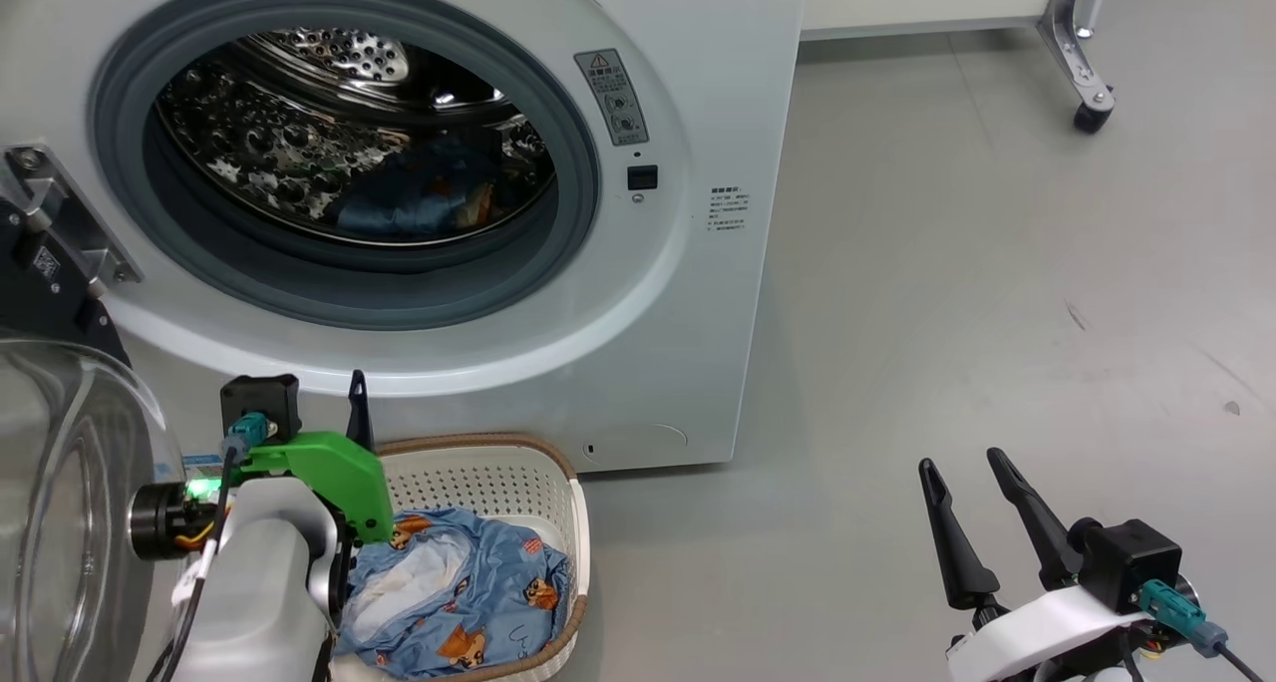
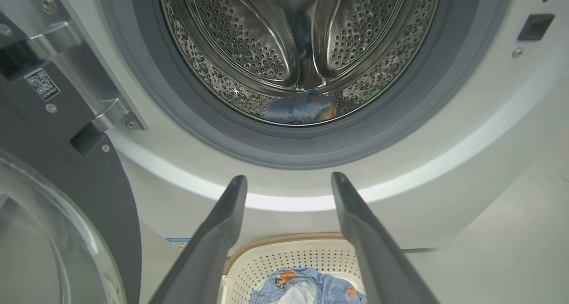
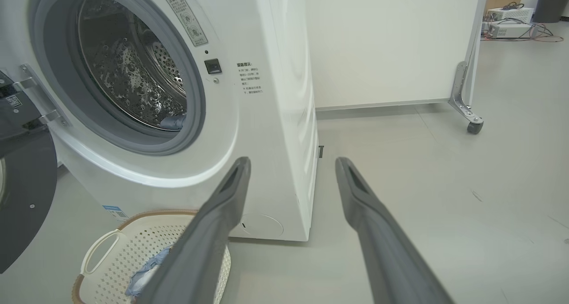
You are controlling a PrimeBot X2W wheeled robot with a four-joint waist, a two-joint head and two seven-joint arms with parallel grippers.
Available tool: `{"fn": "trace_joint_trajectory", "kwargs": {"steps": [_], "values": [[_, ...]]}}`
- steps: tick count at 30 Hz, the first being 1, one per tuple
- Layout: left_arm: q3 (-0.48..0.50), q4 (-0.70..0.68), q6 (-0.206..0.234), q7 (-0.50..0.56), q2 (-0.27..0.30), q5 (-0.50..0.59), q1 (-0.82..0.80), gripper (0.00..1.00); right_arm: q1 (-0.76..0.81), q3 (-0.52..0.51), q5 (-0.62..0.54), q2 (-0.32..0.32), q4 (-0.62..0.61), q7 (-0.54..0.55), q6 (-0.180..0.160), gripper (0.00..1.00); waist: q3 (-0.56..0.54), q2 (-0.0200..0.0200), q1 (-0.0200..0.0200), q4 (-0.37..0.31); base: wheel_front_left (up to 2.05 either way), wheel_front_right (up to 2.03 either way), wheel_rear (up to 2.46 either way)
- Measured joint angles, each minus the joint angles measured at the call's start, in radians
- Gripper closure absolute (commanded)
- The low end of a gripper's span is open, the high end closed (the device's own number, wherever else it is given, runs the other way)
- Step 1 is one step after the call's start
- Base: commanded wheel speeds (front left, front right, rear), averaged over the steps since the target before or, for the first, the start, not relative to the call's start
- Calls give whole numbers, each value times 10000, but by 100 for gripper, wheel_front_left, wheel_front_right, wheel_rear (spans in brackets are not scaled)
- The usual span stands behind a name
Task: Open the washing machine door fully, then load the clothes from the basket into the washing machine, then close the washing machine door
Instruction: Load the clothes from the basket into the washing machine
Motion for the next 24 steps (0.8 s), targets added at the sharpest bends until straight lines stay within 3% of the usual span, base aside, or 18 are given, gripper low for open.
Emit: {"fn": "trace_joint_trajectory", "kwargs": {"steps": [13, 24], "values": [[73, -2880, -42, 0, 17, -268, 2226, 0, 233, 15, -90, -163, -217, 0, 0, 0, -545, 0, 0, 82, 0, 0, 0], [-391, -4514, 270, 0, 46, -439, 3759, 0, 382, -48, -90, -232, -359, 0, 0, 0, -695, 0, 0, -29, 0, 0, 0]]}}
